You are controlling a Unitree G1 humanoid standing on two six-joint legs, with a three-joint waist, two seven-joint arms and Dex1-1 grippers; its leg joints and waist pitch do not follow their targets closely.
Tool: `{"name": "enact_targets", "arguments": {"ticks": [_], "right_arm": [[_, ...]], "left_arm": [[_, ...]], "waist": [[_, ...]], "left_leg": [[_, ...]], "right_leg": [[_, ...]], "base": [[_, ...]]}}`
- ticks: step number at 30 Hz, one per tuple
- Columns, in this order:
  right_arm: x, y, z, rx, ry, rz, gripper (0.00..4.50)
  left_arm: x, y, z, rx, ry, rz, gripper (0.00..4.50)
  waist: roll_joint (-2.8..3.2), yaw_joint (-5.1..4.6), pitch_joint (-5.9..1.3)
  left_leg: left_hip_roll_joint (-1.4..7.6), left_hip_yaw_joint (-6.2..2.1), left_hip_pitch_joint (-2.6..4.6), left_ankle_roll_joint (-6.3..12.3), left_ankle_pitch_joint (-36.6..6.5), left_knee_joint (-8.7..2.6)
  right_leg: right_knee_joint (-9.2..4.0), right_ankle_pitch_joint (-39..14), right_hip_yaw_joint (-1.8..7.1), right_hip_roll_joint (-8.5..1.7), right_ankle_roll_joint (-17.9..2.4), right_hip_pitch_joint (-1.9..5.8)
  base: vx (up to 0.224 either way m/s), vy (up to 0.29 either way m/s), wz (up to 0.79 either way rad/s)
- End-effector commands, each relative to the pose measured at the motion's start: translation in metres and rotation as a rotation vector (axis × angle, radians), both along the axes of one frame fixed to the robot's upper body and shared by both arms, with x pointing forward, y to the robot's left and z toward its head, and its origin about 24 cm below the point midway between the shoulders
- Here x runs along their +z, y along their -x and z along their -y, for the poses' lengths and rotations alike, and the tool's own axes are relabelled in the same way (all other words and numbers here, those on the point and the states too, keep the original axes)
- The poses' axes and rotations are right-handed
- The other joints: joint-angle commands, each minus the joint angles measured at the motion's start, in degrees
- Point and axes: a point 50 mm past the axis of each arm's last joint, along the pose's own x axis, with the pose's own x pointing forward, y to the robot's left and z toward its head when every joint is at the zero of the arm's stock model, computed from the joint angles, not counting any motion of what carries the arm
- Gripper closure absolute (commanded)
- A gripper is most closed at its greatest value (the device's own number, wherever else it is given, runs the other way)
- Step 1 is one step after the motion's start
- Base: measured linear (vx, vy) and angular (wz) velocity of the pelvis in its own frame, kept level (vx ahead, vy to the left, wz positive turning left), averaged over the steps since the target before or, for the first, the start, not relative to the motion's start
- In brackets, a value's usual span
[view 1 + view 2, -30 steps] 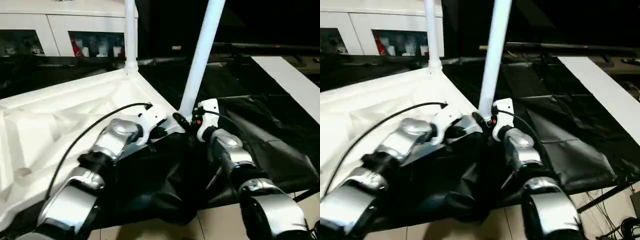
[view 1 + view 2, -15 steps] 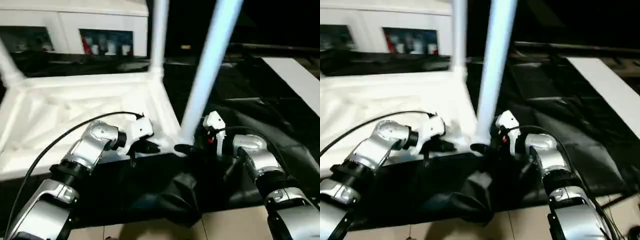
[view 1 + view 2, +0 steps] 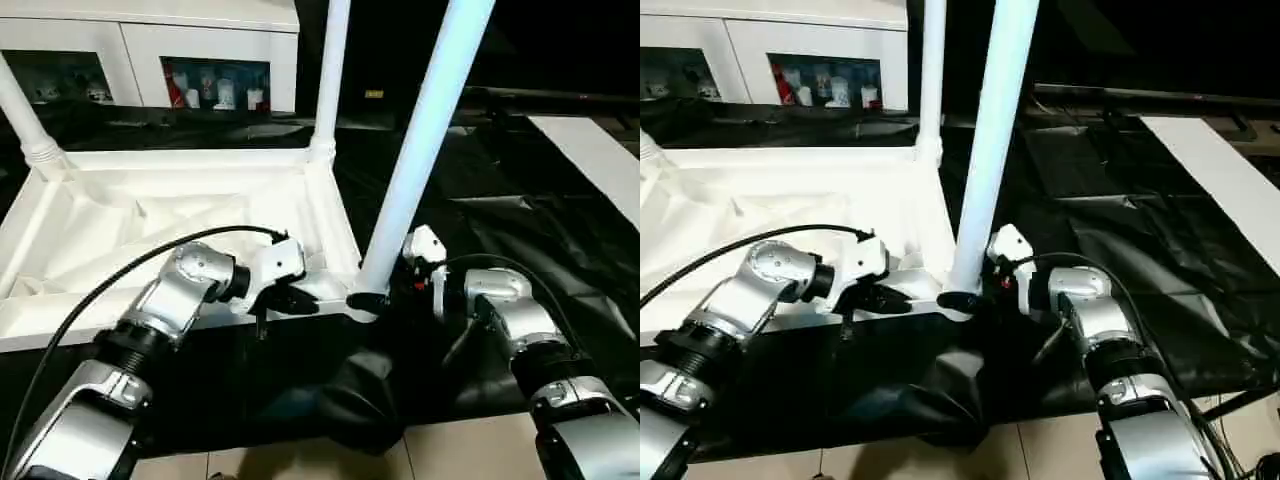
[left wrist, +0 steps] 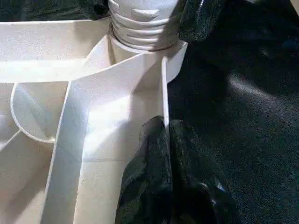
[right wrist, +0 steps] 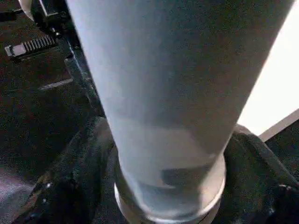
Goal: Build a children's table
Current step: Rotate leg to tighten
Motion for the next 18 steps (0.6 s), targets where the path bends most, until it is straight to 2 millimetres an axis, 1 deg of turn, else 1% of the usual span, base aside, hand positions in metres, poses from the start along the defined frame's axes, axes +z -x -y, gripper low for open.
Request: {"name": "enact_targets", "arguments": {"ticks": [1,2,5,7,8,9,10,11,12,13,14,15,16,17,18], "right_arm": [[-0.004,0.002,0.004,-0.005,0.018,-0.015,1.47],[-0.004,0.002,0.004,-0.005,0.018,-0.015,1.47],[-0.007,0.003,0.005,-0.017,0.025,-0.021,1.72],[-0.014,-0.001,0.007,-0.119,0.064,-0.015,1.77],[-0.019,-0.007,0.008,-0.232,0.090,-0.023,1.79],[-0.021,-0.009,0.008,-0.281,0.099,-0.024,1.81],[-0.024,-0.012,0.006,-0.364,0.098,-0.031,1.81],[-0.026,-0.014,0.005,-0.415,0.095,-0.037,1.82],[-0.027,-0.015,0.004,-0.452,0.093,-0.042,1.82],[-0.028,-0.017,0.002,-0.502,0.091,-0.051,1.82],[-0.031,-0.019,0.000,-0.571,0.088,-0.067,1.82],[-0.033,-0.021,-0.003,-0.644,0.090,-0.078,1.82],[-0.037,-0.022,-0.008,-0.731,0.084,-0.105,1.82],[-0.039,-0.023,-0.013,-0.780,0.083,-0.122,1.82],[-0.039,-0.023,-0.015,-0.793,0.080,-0.126,1.82]], "left_arm": [[-0.006,0.007,0.005,-0.065,-0.026,-0.028,4.50],[-0.006,0.007,0.005,-0.065,-0.026,-0.028,4.50],[-0.007,0.007,0.005,-0.064,-0.028,-0.028,4.50],[-0.008,0.007,0.006,-0.049,-0.018,-0.034,4.50],[-0.010,0.005,0.009,-0.021,0.001,-0.039,4.50],[-0.010,0.004,0.011,0.000,0.011,-0.041,4.50],[-0.012,0.000,0.015,0.046,0.026,-0.037,4.50],[-0.012,-0.002,0.018,0.072,0.033,-0.032,4.50],[-0.013,-0.004,0.020,0.091,0.038,-0.029,4.50],[-0.013,-0.006,0.023,0.115,0.044,-0.024,4.50],[-0.014,-0.010,0.028,0.158,0.052,-0.018,4.50],[-0.015,-0.014,0.033,0.205,0.056,-0.006,4.50],[-0.016,-0.020,0.040,0.276,0.056,0.007,4.50],[-0.016,-0.024,0.045,0.335,0.055,0.016,4.50],[-0.016,-0.025,0.046,0.352,0.055,0.017,4.50]], "waist": [[0.57,-0.03,-3.38],[0.54,-0.06,-3.37],[0.58,-0.04,-3.42],[0.70,-0.15,-3.36],[0.74,-0.29,-3.27],[0.73,-0.51,-3.13],[0.81,-0.81,-2.87],[0.88,-1.00,-2.68],[1.06,-1.09,-2.61],[0.99,-1.25,-2.65],[0.99,-1.44,-2.71],[1.02,-1.59,-2.77],[0.91,-1.74,-2.77],[1.01,-1.77,-2.79],[0.99,-1.86,-2.81]], "left_leg": [[1.67,0.09,0.61,4.44,-6.22,-3.29],[1.66,0.10,0.56,4.45,-6.22,-3.28],[1.66,0.08,0.60,4.38,-6.03,-3.26],[1.61,0.09,0.56,4.13,-5.98,-3.28],[1.57,0.06,0.57,3.66,-7.02,-3.37],[1.59,0.09,0.63,3.17,-7.86,-3.46],[1.41,-0.21,0.37,1.57,-10.59,-3.84],[1.48,-0.13,0.91,0.35,-13.90,-3.83],[1.42,-0.25,0.99,-0.21,-15.10,-3.88],[1.43,-0.53,0.96,-1.01,-16.79,-4.04],[1.39,-0.55,1.00,-1.27,-16.94,-4.03],[1.37,-0.59,0.98,-1.44,-16.81,-4.04],[1.29,-0.49,1.11,-1.45,-16.81,-4.01],[1.16,-0.49,1.04,-1.44,-16.70,-3.94],[1.17,-0.44,1.05,-1.50,-16.55,-3.95]], "right_leg": [[-2.94,-0.89,2.61,-3.21,-16.03,3.30],[-2.94,-0.90,2.62,-3.20,-16.03,3.32],[-2.88,-0.76,2.60,-3.19,-16.03,3.32],[-2.90,-0.81,2.62,-3.22,-16.10,3.23],[-3.07,-2.04,2.63,-3.21,-15.87,3.20],[-3.21,-3.36,2.68,-3.23,-15.80,2.99],[-3.62,-8.56,2.55,-3.22,-14.54,3.25],[-4.29,-13.45,2.70,-3.31,-13.31,2.77],[-4.40,-15.36,2.73,-3.30,-12.93,2.65],[-4.71,-18.64,2.65,-3.37,-11.74,2.78],[-4.78,-18.75,2.73,-3.28,-11.15,2.57],[-4.67,-17.83,2.75,-3.16,-11.16,2.48],[-4.74,-17.19,2.82,-3.08,-11.24,2.31],[-4.71,-17.12,2.81,-3.05,-11.31,2.34],[-4.73,-16.83,2.85,-3.02,-11.33,2.34]], "base": [[0.000,0.000,0.00],[0.000,0.000,0.00],[0.000,0.000,0.00],[0.000,0.000,0.00],[0.000,0.000,0.00],[0.000,0.000,0.00],[0.000,0.000,0.00],[0.000,0.000,0.00],[0.000,0.000,0.00],[0.000,0.000,0.00],[0.000,0.000,0.00],[0.000,0.000,0.00],[0.000,0.000,0.00],[0.000,0.000,0.00],[0.000,0.000,0.00]]}}
